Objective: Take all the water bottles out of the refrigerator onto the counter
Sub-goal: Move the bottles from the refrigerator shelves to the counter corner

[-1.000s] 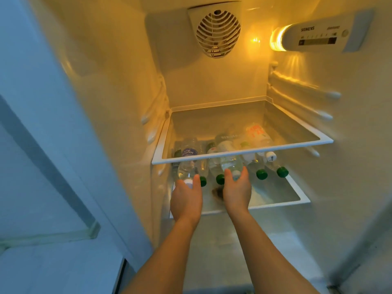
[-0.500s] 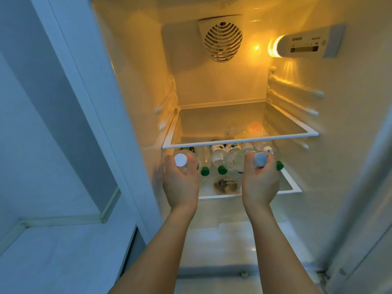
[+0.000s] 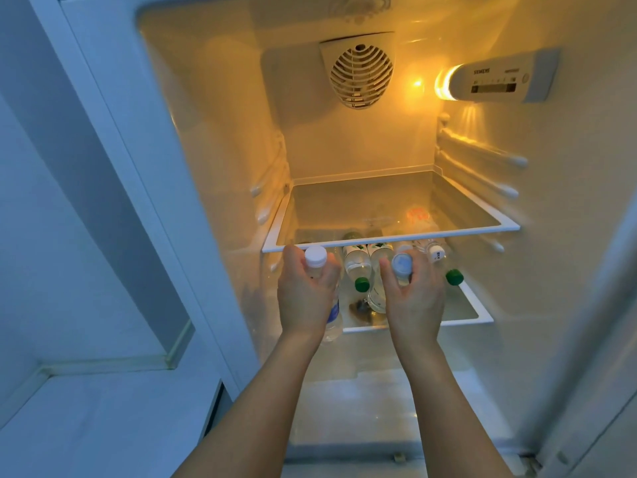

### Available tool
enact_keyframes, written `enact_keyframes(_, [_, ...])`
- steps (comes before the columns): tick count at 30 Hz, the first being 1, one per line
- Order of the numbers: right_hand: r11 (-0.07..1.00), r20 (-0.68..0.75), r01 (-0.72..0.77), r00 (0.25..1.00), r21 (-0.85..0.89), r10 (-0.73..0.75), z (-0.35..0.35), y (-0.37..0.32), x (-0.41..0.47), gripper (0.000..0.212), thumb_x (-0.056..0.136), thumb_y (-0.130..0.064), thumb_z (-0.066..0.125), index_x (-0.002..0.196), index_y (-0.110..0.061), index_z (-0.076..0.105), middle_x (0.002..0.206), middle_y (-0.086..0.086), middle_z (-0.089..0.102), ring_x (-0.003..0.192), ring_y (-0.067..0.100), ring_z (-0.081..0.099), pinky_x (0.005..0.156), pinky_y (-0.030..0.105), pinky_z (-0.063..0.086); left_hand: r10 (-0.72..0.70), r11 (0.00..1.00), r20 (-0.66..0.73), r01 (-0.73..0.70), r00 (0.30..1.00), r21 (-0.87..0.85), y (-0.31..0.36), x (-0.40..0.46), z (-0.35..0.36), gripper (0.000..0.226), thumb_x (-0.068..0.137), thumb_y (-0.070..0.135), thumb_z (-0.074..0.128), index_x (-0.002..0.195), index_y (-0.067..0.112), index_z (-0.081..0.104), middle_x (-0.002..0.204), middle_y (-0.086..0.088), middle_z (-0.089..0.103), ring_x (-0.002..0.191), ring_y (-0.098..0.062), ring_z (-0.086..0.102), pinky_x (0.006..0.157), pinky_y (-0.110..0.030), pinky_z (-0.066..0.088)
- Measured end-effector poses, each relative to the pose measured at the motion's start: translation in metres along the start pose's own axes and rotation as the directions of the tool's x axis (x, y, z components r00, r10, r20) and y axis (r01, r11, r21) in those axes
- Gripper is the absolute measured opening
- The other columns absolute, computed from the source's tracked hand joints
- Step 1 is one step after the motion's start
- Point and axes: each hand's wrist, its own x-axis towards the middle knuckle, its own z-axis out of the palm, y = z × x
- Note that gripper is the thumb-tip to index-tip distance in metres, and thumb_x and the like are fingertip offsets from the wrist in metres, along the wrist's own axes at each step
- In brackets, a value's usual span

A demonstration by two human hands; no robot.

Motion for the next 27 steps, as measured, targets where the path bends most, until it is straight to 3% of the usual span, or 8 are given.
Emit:
enact_keyframes(4, [0.996, -0.013, -0.021, 1.0, 0.084, 0.023, 0.008, 0.008, 0.0, 0.036, 0.088, -0.046, 0.062, 0.105, -0.015, 0.057, 0.108, 0.004, 0.047, 0.102, 0.016, 0.038, 0.093, 0.033, 0.033, -0.062, 0.993, 0.024, 0.064, 0.998, -0.095, -0.003, 0.008, 0.005, 0.025, 0.084, 0.035, 0.063, 0.103, 0.024, 0.05, 0.09, 0.005, 0.06, 0.087, -0.015, 0.06, 0.076, -0.031, 0.052])
enact_keyframes(7, [0.935, 0.018, -0.141, 0.99, 0.326, 0.143, 0.009, 0.002, 0.001, 0.028, 0.087, -0.033, 0.069, 0.102, -0.015, 0.053, 0.102, -0.006, 0.052, 0.096, -0.002, 0.045, 0.086, 0.006, 0.035, -0.082, 0.988, 0.01, 0.082, 0.997, -0.13, -0.003, 0.007, 0.006, 0.012, 0.087, 0.027, 0.062, 0.097, 0.022, 0.057, 0.084, 0.006, 0.061, 0.083, -0.014, 0.059, 0.073, -0.025, 0.047])
enact_keyframes(9, [0.886, 0.018, -0.211, 0.975, 0.413, 0.223, 0.01, -0.003, 0.005, 0.021, 0.088, -0.023, 0.068, 0.102, -0.014, 0.055, 0.094, -0.015, 0.056, 0.091, -0.009, 0.05, 0.075, -0.002, 0.035, -0.076, 0.989, 0.006, 0.076, 0.997, -0.123, -0.004, 0.005, 0.006, 0.007, 0.088, 0.025, 0.062, 0.091, 0.019, 0.06, 0.078, 0.006, 0.061, 0.079, -0.013, 0.058, 0.069, -0.025, 0.045])
enact_keyframes(14, [0.879, -0.034, -0.21, 0.968, 0.428, 0.247, 0.01, -0.015, 0.005, 0.012, 0.09, -0.018, 0.064, 0.094, -0.023, 0.053, 0.084, -0.016, 0.056, 0.081, 0.002, 0.055, 0.071, 0.001, 0.039, -0.036, 0.99, -0.008, 0.035, 0.999, -0.139, -0.006, -0.001, -0.002, 0.014, 0.083, 0.023, 0.061, 0.071, 0.017, 0.055, 0.061, 0.008, 0.053, 0.063, -0.006, 0.05, 0.059, -0.021, 0.041])
enact_keyframes(17, [0.918, -0.081, -0.184, 0.971, 0.353, 0.226, 0.002, -0.025, 0.0, 0.01, 0.09, -0.024, 0.062, 0.094, -0.019, 0.054, 0.081, -0.007, 0.055, 0.073, 0.009, 0.051, 0.068, 0.012, 0.042, -0.006, 0.985, -0.044, -0.002, 0.999, -0.175, -0.002, -0.014, -0.012, 0.007, 0.078, 0.028, 0.059, 0.073, 0.024, 0.057, 0.066, 0.01, 0.057, 0.066, -0.002, 0.052, 0.06, -0.015, 0.042])
enact_keyframes(20, [0.942, -0.08, -0.178, 0.975, 0.285, 0.209, -0.012, -0.04, -0.006, 0.014, 0.085, -0.022, 0.064, 0.089, -0.021, 0.051, 0.077, -0.005, 0.054, 0.071, 0.019, 0.052, 0.067, 0.026, 0.041, -0.028, 0.979, -0.079, 0.012, 0.996, -0.202, 0.0, -0.028, -0.029, 0.003, 0.077, 0.028, 0.058, 0.074, 0.029, 0.057, 0.068, 0.011, 0.059, 0.067, -0.001, 0.054, 0.06, -0.018, 0.044])
enact_keyframes(24, [0.954, -0.027, -0.171, 0.983, 0.244, 0.183, -0.034, -0.06, -0.018, 0.014, 0.082, -0.021, 0.065, 0.089, -0.021, 0.053, 0.076, -0.004, 0.054, 0.071, 0.02, 0.05, 0.067, 0.025, 0.035, -0.066, 0.978, -0.07, 0.05, 0.995, -0.204, 0.007, -0.049, -0.06, 0.013, 0.077, 0.036, 0.058, 0.081, 0.025, 0.063, 0.073, 0.01, 0.064, 0.074, -0.005, 0.061, 0.065, -0.026, 0.051])
enact_keyframes(27, [0.957, 0.015, -0.146, 0.989, 0.251, 0.147, -0.046, -0.075, -0.034, 0.012, 0.083, -0.023, 0.065, 0.09, -0.022, 0.055, 0.077, -0.005, 0.056, 0.074, 0.019, 0.052, 0.069, 0.027, 0.038, -0.068, 0.976, -0.088, 0.048, 0.994, -0.21, 0.015, -0.068, -0.091, 0.012, 0.077, 0.031, 0.061, 0.08, 0.02, 0.064, 0.071, 0.005, 0.063, 0.07, -0.006, 0.059, 0.061, -0.023, 0.047])
